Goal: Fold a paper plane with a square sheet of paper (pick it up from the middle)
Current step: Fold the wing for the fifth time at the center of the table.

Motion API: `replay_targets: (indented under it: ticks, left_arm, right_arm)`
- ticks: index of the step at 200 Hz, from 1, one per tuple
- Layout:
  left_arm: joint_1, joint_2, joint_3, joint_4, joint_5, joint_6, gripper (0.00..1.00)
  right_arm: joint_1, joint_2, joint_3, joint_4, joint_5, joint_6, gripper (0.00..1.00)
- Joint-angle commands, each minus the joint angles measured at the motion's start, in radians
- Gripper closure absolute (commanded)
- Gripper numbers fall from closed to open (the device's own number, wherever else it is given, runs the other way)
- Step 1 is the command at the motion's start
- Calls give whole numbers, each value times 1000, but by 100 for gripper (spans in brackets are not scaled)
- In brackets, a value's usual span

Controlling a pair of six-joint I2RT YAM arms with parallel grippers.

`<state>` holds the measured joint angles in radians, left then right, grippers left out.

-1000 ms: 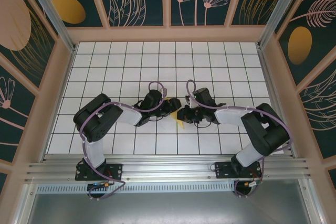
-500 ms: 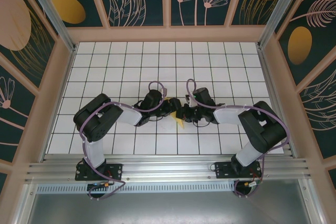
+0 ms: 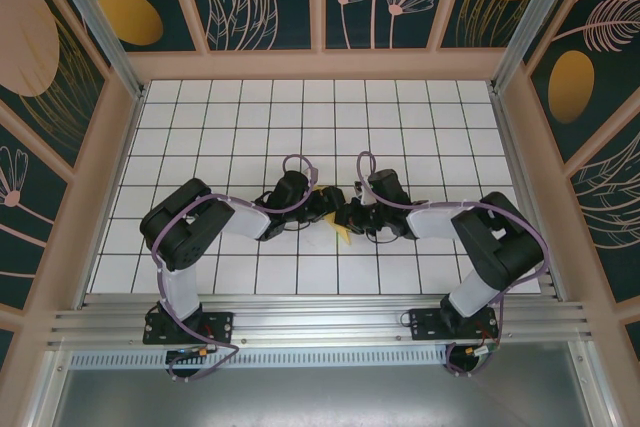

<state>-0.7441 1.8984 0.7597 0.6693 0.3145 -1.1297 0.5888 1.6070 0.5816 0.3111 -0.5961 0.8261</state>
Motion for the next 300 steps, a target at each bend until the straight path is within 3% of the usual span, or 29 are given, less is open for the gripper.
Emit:
replay_targets:
  ticks: [1,117,173,218,265,300]
  left_arm:
    - [3,62,-39,-150,-32,22,41]
    - [4,-22,-42,-105,-3,-2,39]
    - [9,-104,16,-160,-22,-6,36]
    - [9,-129,24,-105,-23,-45,34]
    - [10,-105,96,-179,-43,-34,33]
    - [10,-69,148,-287,-120,-21,34]
  right_arm:
    - [-1,19,-3,67,10,23,85]
    - [-13,118,-73,-16,35,-58,89]
    - [-18,124,-91,9,25,-48,90]
    - [-18,134,-77,20,13,-41,90]
    - [-18,141,-83,31,13,-35,90]
    - [-18,144,-89,38,15,-30,90]
